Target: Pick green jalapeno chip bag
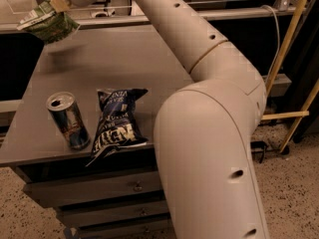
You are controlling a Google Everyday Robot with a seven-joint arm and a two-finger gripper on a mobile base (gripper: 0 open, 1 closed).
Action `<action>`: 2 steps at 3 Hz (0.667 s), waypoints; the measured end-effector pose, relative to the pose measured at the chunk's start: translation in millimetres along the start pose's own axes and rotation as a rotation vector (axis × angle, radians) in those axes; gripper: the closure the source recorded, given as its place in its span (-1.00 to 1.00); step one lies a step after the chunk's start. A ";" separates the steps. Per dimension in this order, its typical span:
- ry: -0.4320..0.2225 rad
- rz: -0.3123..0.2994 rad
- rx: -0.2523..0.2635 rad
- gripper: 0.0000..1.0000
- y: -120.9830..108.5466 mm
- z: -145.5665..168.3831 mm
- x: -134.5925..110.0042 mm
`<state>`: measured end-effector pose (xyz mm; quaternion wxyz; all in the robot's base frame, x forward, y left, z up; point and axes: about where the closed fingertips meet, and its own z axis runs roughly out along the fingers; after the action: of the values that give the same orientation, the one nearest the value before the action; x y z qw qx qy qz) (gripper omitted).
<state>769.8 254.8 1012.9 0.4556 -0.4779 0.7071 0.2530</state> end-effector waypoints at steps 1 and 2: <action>-0.046 0.009 0.051 1.00 -2.6 -37.8 -15.1; -0.075 0.025 0.095 1.00 -2.7 -69.4 -14.9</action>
Offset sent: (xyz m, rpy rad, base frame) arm -0.0402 -0.0863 0.0674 0.1052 -0.0835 -0.1513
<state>746.2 205.3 1058.0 0.5009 -0.4371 0.7066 0.2423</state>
